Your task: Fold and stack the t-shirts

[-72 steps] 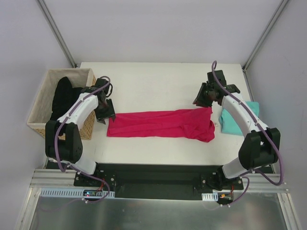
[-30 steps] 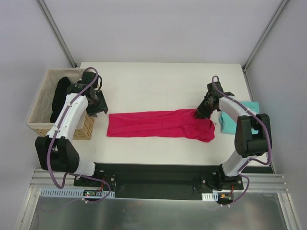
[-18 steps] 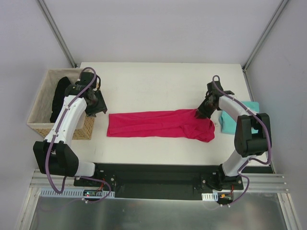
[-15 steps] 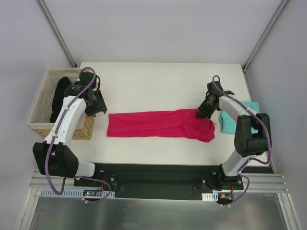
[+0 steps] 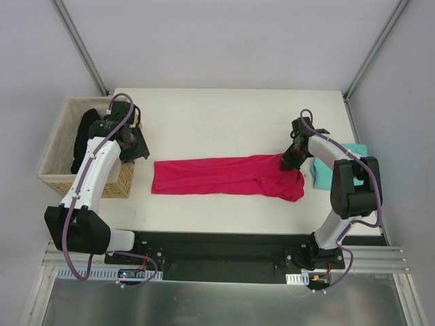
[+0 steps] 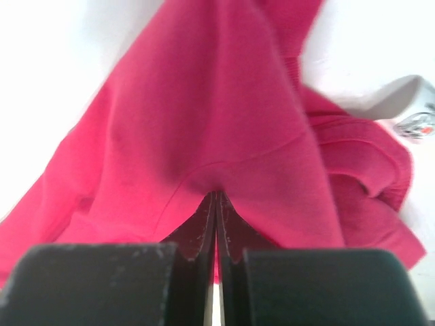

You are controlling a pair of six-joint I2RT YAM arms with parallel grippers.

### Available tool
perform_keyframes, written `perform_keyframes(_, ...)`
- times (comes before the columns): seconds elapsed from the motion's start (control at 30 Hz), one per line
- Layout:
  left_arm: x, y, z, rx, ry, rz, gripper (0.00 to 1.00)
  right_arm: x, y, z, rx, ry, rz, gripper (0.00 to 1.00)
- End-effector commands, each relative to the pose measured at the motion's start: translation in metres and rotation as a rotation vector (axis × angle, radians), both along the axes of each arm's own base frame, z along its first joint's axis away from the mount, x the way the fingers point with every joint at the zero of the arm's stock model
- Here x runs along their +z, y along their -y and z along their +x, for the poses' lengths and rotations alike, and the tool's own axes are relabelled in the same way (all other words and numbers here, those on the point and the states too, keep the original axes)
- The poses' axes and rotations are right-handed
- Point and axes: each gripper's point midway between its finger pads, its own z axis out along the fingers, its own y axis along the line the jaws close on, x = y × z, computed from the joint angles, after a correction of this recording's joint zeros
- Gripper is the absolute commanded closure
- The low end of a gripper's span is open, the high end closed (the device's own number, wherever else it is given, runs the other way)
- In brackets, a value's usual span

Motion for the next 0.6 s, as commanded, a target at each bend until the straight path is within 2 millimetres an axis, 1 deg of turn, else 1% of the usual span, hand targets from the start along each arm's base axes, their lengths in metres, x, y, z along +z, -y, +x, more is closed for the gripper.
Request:
perform_keyframes(0.0, 0.013, -0.007, 0.001, 0.016, 0.021, 0.015, 0.55, 0.006, 0.018, -0.002, -0.078, -0.008, -0.092, 0.99)
perform_keyframes(0.13, 0.018, -0.007, 0.005, 0.011, 0.036, 0.015, 0.55, 0.005, 0.025, -0.002, -0.098, -0.036, -0.121, 0.99)
perform_keyframes(0.17, 0.019, -0.008, 0.006, 0.012, 0.039, 0.014, 0.55, 0.001, 0.026, -0.001, -0.100, -0.053, -0.133, 0.99)
perform_keyframes(0.2, 0.021, -0.008, 0.007, 0.011, 0.042, 0.016, 0.55, 0.004, 0.027, 0.003, -0.106, -0.046, -0.136, 0.99)
perform_keyframes(0.27, 0.025, -0.009, 0.009, 0.010, 0.047, 0.018, 0.55, 0.000, 0.030, 0.005, -0.111, -0.065, -0.147, 0.99)
perform_keyframes(0.3, 0.025, -0.011, 0.009, 0.015, 0.046, 0.021, 0.55, 0.002, 0.030, 0.010, -0.114, -0.057, -0.148, 0.99)
perform_keyframes(0.37, 0.029, -0.013, 0.011, 0.015, 0.048, 0.023, 0.55, 0.001, 0.031, 0.013, -0.110, -0.066, -0.156, 0.99)
perform_keyframes(0.4, 0.029, -0.014, 0.011, 0.020, 0.045, 0.026, 0.55, -0.004, 0.032, 0.015, -0.109, -0.083, -0.160, 0.99)
perform_keyframes(0.43, 0.031, -0.015, 0.011, 0.021, 0.050, 0.029, 0.55, -0.002, 0.032, 0.020, -0.108, -0.077, -0.159, 0.99)
perform_keyframes(0.5, 0.031, -0.016, 0.011, 0.021, 0.043, 0.031, 0.55, -0.008, 0.033, 0.023, -0.102, -0.097, -0.166, 0.99)
perform_keyframes(0.57, 0.033, -0.018, 0.010, 0.026, 0.043, 0.031, 0.55, -0.008, 0.034, 0.026, -0.102, -0.102, -0.168, 0.99)
